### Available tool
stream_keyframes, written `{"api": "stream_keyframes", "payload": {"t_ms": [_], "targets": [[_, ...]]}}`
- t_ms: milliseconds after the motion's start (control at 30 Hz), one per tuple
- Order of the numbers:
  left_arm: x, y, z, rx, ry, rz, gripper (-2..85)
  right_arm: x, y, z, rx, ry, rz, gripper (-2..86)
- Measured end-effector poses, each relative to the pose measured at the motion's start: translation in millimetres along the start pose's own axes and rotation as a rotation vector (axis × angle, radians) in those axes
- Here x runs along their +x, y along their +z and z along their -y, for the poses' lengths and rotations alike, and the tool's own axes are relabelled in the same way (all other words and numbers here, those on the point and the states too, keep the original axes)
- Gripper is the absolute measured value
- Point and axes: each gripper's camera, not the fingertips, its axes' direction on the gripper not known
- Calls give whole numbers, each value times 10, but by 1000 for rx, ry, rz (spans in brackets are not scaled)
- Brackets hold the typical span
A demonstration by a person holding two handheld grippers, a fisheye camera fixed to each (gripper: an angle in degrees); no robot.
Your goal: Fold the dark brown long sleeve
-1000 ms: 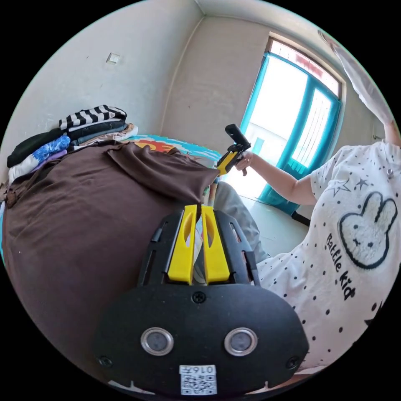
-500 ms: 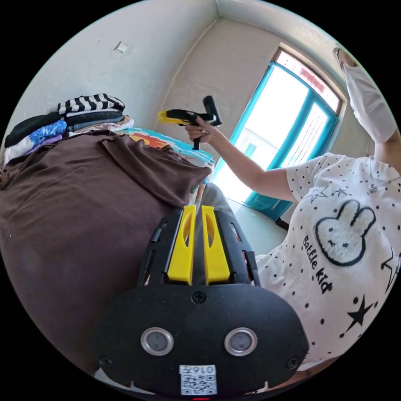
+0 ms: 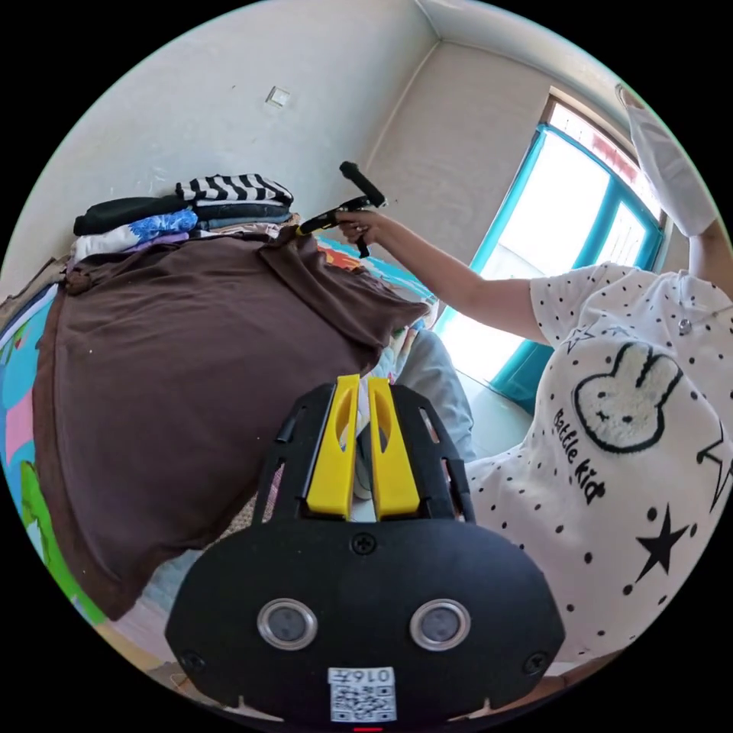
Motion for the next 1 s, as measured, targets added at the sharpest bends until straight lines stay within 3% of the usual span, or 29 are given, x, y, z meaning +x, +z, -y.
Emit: {"api": "stream_keyframes", "payload": {"t_ms": [267, 367, 467, 600, 700, 867, 933, 1000], "targets": [[-51, 86, 492, 48, 76, -69, -7, -686, -2092, -242, 585, -377, 243, 5], [-3, 117, 442, 70, 72, -108, -6, -879, -2512, -265, 753, -513, 292, 5], [-11, 115, 325, 61, 34, -75, -6, -992, -2573, 20, 804, -538, 327, 5], [-100, 116, 245, 51, -29, -63, -4, -1140, -2184, 714, 728, -545, 405, 7], [-185, 241, 265, 17, -79, -70, 2, -1348, -1447, 1395, 544, -523, 444, 12], [-288, 510, 321, -81, -145, -85, 40, -1635, 215, 1970, 13, -303, 250, 59], [-287, 570, 336, -94, -141, -108, 50, -1614, 318, 1868, -30, -274, 216, 107], [-277, 639, 366, -97, -127, -121, 57, -1560, 98, 1624, 45, -284, 204, 116]]}}
